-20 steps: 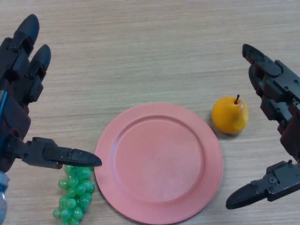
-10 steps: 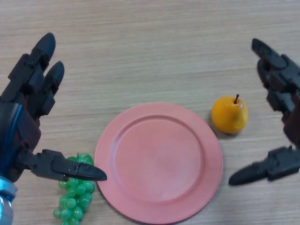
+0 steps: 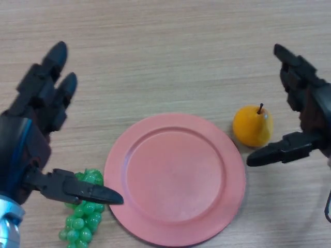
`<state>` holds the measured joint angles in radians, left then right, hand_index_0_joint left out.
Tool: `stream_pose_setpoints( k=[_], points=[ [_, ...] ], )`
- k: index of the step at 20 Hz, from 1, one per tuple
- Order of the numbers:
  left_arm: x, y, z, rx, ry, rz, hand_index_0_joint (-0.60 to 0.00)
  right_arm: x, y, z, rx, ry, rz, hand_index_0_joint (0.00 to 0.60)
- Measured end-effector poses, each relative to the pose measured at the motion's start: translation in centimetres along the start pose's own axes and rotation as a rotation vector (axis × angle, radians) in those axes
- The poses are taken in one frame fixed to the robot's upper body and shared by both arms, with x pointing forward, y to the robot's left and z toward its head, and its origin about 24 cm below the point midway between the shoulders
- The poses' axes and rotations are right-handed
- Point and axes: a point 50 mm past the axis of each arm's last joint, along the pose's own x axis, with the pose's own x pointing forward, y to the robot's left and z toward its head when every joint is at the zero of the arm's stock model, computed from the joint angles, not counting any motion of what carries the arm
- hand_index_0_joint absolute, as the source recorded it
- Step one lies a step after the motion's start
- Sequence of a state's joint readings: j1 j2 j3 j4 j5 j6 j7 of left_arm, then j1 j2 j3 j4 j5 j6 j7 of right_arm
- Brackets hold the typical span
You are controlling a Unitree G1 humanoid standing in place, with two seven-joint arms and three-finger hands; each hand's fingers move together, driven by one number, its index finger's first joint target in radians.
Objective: Pick up the yellow pear and place it on the plate
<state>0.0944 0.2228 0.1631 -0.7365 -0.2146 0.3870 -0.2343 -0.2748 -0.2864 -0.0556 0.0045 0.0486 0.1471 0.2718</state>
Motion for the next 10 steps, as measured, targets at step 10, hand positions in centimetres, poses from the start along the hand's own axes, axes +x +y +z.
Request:
stream_pose_setpoints(
  k=[10],
  points=[
    [-0.4, 0.2, -0.5, 0.0, 0.002, -0.009, 0.0, 3.7, -0.4, -5.0, -0.064, 0.122, -0.04, 0.0]
  ],
)
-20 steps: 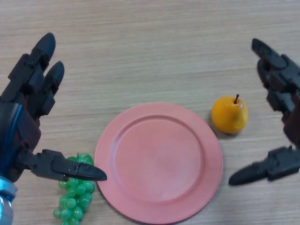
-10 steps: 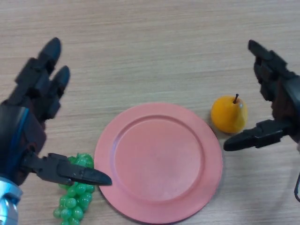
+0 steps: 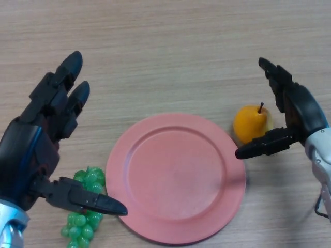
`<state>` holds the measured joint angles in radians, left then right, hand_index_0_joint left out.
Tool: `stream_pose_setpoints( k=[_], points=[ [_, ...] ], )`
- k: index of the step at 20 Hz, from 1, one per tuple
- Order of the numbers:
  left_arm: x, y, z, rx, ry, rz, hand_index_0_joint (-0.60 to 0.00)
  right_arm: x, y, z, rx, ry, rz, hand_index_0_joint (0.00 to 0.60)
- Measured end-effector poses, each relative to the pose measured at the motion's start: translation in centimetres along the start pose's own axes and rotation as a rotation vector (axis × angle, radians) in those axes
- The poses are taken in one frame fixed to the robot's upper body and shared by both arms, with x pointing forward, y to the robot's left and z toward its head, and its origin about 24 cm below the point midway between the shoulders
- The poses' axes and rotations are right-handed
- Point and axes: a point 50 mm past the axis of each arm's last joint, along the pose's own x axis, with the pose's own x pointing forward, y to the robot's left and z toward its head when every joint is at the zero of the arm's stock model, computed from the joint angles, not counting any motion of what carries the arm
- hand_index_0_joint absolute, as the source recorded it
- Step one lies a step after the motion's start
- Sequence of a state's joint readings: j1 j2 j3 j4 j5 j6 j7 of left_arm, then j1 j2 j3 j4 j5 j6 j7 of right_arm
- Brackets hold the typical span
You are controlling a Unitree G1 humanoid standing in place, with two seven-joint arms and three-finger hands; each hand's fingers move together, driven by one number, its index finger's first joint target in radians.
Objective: Pick up the yellow pear and place it on the plate
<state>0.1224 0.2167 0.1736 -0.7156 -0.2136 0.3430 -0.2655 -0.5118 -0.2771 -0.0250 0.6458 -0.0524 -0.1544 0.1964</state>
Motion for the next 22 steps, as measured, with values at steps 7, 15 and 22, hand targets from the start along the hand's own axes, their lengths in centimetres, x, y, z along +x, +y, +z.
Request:
stream_pose_setpoints(
  k=[7, 15, 22],
  points=[
    [-0.4, 0.9, -0.1, 0.007, -0.014, 0.05, 0.0, 0.8, 0.4, -2.1, 0.009, 0.062, -0.009, 0.101],
    [-0.5, 1.4, -0.1, 0.023, -0.011, 0.076, 0.0, 0.8, 0.4, -3.5, -0.056, 0.201, -0.037, 0.6],
    [-0.4, 1.6, -0.1, 0.023, -0.015, 0.111, 0.0, 1.2, -0.6, -0.7, 0.072, 0.169, -0.119, 0.6]
  ],
)
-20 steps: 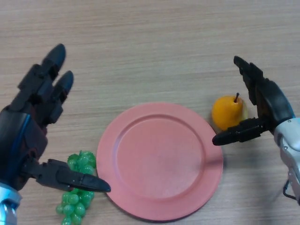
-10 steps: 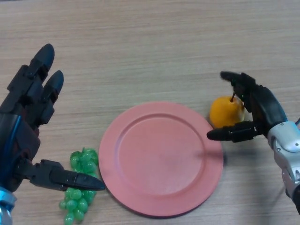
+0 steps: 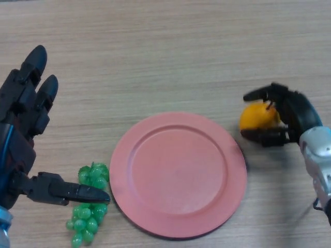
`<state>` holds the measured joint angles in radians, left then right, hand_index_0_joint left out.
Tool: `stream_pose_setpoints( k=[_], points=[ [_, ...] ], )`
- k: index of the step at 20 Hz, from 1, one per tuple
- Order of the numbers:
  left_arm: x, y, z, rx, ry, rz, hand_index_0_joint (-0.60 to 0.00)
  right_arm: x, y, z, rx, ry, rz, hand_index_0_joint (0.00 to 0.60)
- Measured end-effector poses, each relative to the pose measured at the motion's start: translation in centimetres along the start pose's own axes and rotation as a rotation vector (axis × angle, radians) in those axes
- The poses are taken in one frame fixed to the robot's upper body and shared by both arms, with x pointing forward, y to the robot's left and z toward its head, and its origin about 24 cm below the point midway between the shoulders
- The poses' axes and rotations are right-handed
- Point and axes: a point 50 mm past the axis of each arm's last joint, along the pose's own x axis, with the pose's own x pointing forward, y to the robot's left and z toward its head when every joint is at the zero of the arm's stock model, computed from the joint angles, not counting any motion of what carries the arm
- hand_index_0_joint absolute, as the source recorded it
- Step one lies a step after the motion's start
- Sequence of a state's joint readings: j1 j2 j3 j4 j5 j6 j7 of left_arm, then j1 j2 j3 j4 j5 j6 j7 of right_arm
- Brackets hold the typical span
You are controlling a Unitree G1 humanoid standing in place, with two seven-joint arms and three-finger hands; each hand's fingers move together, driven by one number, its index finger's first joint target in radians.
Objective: Pick up the yellow pear and place it on the plate
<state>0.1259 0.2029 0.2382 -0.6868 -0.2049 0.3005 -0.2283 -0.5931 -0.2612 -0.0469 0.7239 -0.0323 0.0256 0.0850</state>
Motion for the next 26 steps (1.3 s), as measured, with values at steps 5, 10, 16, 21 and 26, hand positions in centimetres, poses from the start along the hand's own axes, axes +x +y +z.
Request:
stream_pose_setpoints(
  k=[5, 10, 16, 21, 26],
  points=[
    [0.1, 0.1, 0.1, 0.001, -0.007, 0.005, 0.0, -1.5, 1.8, 3.3, 0.011, -0.093, 0.047, 0.6],
    [0.3, 0.0, 0.3, -0.007, -0.02, -0.002, 0.0, -3.8, 7.3, 1.3, -0.071, -0.046, 0.216, 0.6],
    [0.8, -0.3, 0.5, -0.005, -0.019, -0.031, 0.0, -5.6, 10.7, -1.0, -0.156, 0.01, 0.33, 0.6],
    [0.8, -0.2, 0.4, -0.006, 0.003, -0.04, 0.0, -6.3, 11.3, 0.6, -0.126, 0.023, 0.38, 0.0],
    [0.6, -0.7, 0.2, 0.004, 0.02, -0.136, 0.0, -6.6, 11.1, 3.9, -0.06, -0.127, 0.335, 0.0]
  ],
)
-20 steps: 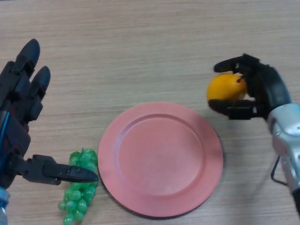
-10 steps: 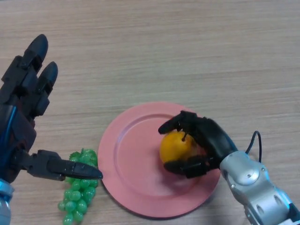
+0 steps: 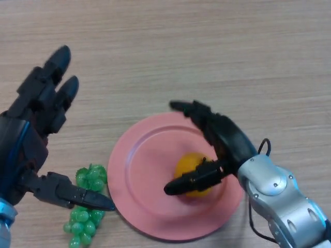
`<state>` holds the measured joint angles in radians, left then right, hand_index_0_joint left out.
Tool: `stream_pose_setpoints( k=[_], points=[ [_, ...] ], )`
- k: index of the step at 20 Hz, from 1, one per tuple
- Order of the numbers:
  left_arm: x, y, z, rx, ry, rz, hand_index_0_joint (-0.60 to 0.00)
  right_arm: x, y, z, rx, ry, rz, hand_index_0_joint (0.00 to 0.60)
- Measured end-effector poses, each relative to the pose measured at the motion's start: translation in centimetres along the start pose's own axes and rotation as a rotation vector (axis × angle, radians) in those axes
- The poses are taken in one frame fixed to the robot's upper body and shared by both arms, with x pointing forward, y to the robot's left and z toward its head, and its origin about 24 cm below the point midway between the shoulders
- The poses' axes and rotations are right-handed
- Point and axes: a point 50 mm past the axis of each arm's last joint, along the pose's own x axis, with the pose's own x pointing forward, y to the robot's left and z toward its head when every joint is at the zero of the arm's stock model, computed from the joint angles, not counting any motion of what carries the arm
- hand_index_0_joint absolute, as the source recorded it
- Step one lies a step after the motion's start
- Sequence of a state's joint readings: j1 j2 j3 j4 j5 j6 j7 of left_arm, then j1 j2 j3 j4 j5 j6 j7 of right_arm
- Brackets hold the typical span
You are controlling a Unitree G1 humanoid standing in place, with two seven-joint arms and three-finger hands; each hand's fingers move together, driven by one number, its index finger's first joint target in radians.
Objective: Pick up the yellow pear and place it on the plate
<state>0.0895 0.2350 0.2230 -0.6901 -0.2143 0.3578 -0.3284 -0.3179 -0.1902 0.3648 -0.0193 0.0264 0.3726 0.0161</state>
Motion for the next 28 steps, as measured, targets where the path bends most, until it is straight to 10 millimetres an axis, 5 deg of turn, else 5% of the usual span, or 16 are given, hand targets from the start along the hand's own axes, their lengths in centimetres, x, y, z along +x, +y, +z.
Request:
stream_pose_setpoints(
  k=[5, 7, 10, 17, 28],
  points=[
    [0.5, 0.3, 0.6, 0.017, -0.021, 0.001, 0.0, -3.7, -6.2, 6.5, 0.029, -0.309, -0.181, 0.0],
    [0.8, 0.2, 0.7, 0.012, -0.018, 0.009, 0.0, -6.3, -7.4, 6.0, 0.065, -0.281, -0.22, 0.0],
    [1.1, -0.4, 0.5, -0.005, -0.013, 0.002, 0.0, -8.6, -7.2, 4.6, 0.077, -0.207, -0.201, 0.0],
    [2.3, -0.2, 0.7, 0.006, -0.031, 0.014, 0.0, -11.8, -7.1, 6.7, 0.03, -0.337, -0.23, 0.0],
    [2.5, -0.5, 1.6, 0.008, -0.071, 0.0, 0.0, -12.9, -6.8, 7.0, -0.04, -0.341, -0.235, 0.0]
  ],
)
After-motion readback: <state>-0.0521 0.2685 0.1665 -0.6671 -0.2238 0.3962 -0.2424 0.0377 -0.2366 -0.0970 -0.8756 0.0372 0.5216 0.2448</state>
